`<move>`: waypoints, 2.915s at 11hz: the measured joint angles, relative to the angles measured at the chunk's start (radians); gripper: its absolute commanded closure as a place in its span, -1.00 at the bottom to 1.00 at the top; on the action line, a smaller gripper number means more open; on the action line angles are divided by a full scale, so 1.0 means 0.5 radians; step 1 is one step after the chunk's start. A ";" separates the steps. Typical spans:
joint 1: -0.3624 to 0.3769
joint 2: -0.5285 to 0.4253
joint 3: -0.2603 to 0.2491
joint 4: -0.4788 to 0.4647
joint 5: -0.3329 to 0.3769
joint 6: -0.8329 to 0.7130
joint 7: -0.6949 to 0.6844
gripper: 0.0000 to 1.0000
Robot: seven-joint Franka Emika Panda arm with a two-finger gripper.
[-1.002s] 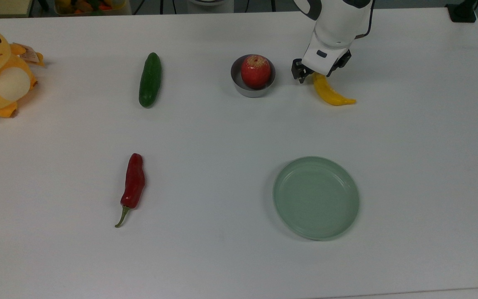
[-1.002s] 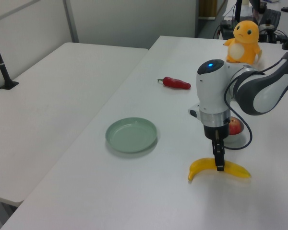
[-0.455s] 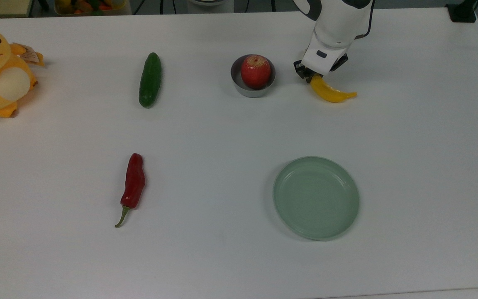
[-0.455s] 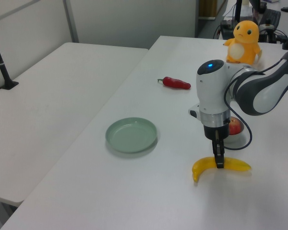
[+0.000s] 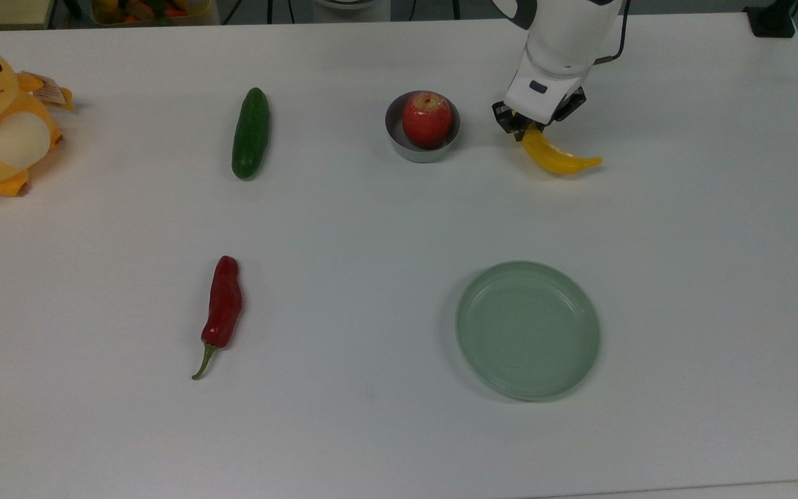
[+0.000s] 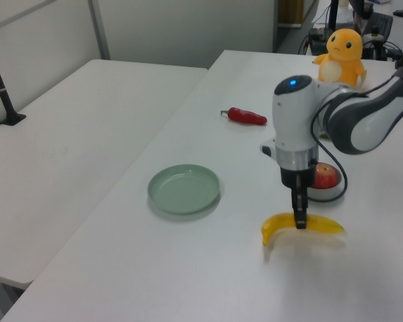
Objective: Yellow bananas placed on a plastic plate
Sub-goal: 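Lift the banana and carry it over the pale green plate, then lower the banana onto the plate and open the gripper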
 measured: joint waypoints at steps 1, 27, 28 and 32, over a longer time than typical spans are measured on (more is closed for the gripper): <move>-0.020 -0.008 -0.001 0.060 0.000 0.000 0.001 0.73; -0.052 0.752 -0.439 0.880 -0.005 1.244 -0.073 -0.59; -0.052 0.752 -0.439 0.883 -0.005 1.244 -0.073 -0.60; -0.051 0.741 -0.439 0.927 -0.005 1.247 -0.073 -1.00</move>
